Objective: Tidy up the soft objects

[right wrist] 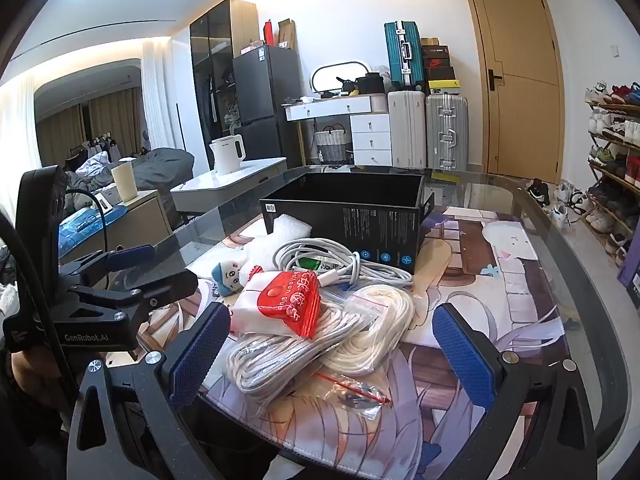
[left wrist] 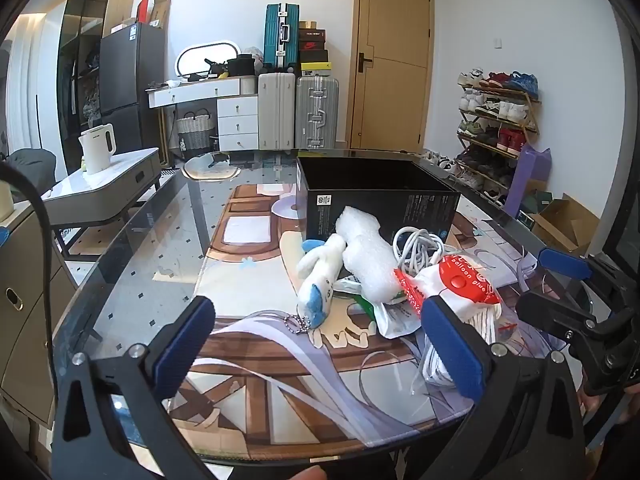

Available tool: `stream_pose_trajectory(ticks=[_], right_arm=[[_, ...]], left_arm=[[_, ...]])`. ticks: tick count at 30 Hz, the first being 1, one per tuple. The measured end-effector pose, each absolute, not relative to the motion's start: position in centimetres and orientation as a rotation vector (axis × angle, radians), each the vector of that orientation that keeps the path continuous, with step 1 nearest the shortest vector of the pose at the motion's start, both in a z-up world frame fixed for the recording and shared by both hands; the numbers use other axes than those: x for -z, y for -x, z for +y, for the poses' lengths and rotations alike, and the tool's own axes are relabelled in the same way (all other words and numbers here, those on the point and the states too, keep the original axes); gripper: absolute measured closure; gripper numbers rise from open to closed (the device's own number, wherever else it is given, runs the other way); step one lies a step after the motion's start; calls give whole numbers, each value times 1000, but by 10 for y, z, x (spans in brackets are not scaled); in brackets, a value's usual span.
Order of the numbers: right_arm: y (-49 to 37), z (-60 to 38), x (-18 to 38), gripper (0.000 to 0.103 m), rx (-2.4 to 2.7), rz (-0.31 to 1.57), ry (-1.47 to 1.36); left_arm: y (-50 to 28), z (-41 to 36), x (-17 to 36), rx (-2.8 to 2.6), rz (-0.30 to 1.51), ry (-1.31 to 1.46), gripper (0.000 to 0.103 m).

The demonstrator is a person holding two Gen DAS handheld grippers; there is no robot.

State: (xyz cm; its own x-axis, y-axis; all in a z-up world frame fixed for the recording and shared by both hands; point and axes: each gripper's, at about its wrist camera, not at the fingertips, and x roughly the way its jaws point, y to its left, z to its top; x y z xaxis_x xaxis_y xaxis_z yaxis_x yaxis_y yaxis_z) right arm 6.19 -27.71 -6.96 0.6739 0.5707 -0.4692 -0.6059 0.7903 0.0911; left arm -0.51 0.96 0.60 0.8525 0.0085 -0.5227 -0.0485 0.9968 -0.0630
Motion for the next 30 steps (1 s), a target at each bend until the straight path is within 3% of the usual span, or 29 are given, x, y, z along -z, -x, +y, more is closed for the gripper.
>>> stream_pose_trajectory(ticks=[30], right_arm=[[-69,-274,77,0,-640,515,89]], left_arm=[[-2,16,0,-32,538,75,0]])
